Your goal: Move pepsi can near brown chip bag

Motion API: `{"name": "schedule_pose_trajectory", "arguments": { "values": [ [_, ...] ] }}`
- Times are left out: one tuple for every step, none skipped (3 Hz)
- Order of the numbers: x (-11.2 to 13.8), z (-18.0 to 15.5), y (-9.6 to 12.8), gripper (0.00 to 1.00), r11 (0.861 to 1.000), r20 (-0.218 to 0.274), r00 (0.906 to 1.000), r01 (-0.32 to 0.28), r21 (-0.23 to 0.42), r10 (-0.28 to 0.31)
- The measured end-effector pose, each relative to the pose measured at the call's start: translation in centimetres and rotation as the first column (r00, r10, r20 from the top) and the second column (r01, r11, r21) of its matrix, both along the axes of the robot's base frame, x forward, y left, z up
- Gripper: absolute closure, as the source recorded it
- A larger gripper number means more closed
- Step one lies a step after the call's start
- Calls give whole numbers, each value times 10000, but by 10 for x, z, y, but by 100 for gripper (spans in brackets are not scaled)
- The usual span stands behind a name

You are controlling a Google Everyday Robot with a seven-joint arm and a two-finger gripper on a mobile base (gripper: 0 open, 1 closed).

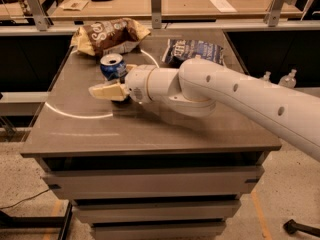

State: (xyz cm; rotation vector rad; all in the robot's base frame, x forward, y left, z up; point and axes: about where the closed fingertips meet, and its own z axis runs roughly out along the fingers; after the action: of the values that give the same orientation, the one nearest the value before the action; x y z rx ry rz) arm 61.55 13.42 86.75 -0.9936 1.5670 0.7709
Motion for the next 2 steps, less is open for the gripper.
{"name": "schedule_pose_trajectory", "arguments": {
  "values": [
    [-2,0,1,88,9999,-29,9999,-102,2,102],
    [-3,0,2,100,9999,-22,9999,-140,3,140]
  ]
}}
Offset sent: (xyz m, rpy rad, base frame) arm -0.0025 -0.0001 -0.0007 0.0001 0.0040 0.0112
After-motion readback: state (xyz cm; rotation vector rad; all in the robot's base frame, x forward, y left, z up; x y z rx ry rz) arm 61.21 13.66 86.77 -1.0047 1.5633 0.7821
